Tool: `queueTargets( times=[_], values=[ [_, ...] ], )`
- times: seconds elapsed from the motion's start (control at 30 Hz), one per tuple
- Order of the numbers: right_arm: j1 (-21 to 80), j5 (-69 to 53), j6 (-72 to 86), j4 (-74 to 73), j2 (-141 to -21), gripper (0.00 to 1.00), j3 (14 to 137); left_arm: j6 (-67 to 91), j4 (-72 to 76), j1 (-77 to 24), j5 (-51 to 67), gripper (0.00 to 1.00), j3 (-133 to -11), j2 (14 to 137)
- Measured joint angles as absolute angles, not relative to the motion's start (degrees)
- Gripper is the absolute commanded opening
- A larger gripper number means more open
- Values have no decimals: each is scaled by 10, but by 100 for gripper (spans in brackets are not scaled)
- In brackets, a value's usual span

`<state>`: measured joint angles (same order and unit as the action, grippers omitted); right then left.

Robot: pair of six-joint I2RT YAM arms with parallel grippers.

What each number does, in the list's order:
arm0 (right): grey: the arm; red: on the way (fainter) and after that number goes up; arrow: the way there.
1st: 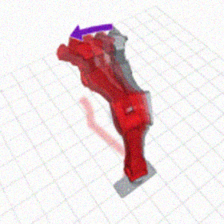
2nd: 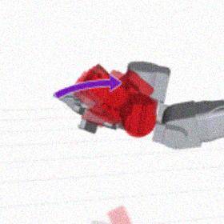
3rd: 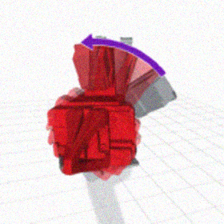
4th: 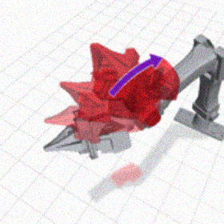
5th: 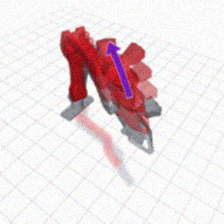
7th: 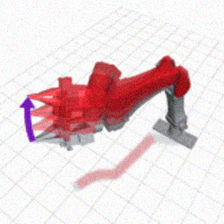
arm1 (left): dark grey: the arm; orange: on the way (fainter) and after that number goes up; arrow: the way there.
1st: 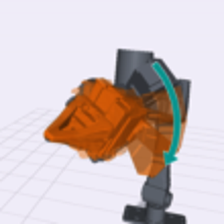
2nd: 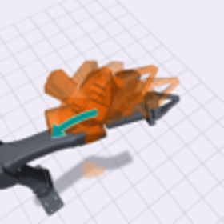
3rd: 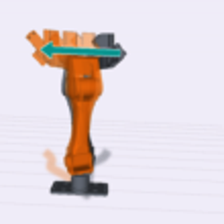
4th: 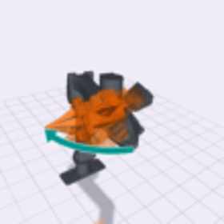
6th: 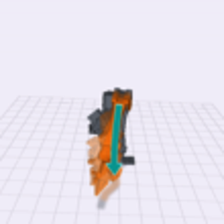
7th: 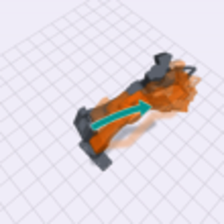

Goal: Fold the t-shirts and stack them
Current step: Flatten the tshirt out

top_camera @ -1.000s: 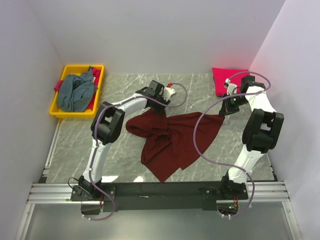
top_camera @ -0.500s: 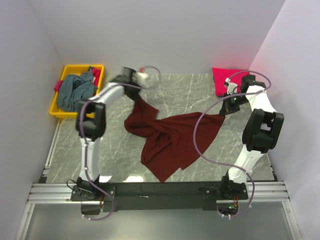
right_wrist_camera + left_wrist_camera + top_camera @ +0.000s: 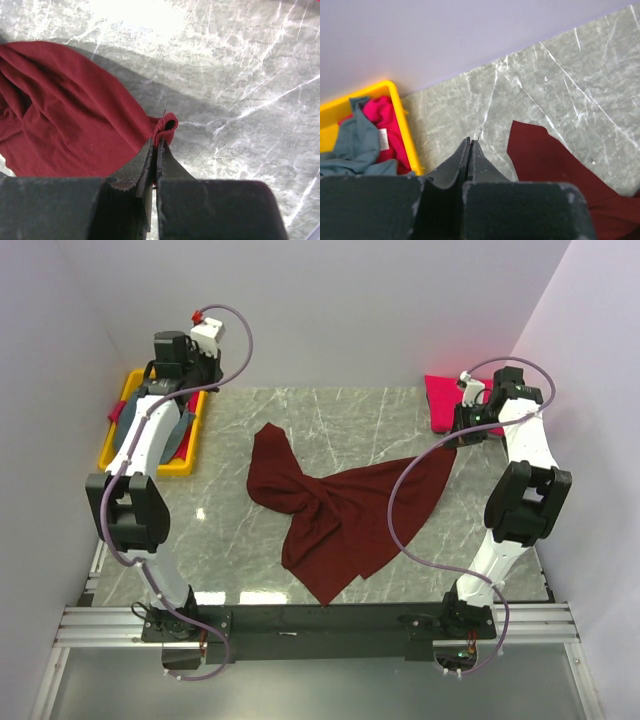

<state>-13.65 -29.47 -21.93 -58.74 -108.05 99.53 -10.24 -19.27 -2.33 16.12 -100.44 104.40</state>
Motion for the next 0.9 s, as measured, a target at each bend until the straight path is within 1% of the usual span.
queueTargets(
  times=[0.03,0.07,0.1,0.13,0.2,0.23,0.27,0.3,0.4,0.5,0.53,0.63,0.77,0.9],
  values=[
    [-136,-294,-219,-591,-1081,0,998,-100,-194,-21,169,1,-1004,1044],
    [-136,-294,-219,-593,-1082,0,1000,-97,-196,-18,173,4,-1004,1045],
    [-136,-291,-216,-594,-1083,0,1000,-96,-199,-16,179,11,-1004,1048],
    [-136,-288,-213,-594,-1085,7,999,-92,-204,-14,185,31,-1001,1053],
    [-135,-277,-204,-592,-1093,26,998,-82,-210,-14,197,45,-997,1063],
    [-133,-271,-199,-592,-1098,49,998,-77,-213,-14,202,54,-995,1070],
    [-133,-263,-193,-591,-1103,57,998,-68,-216,-15,206,63,-991,1079],
    [-131,-252,-191,-591,-1109,61,998,-63,-218,-18,208,65,-986,1090],
    [-126,-230,-191,-591,-1114,60,998,-46,-222,-29,209,65,-978,1124],
    [-116,-220,-195,-589,-1104,53,992,-31,-223,-45,195,64,-979,1166],
    [-107,-216,-201,-581,-1087,50,971,-27,-223,-51,189,64,-982,1180],
    [-67,-208,-218,-579,-1023,47,896,-8,-237,-70,161,65,-1019,1240],
    [62,-192,-242,-574,-909,47,767,6,-239,-91,129,67,-1041,1294],
    [220,-183,-255,-565,-824,49,650,17,-247,-103,111,67,-1043,1313]
  ],
)
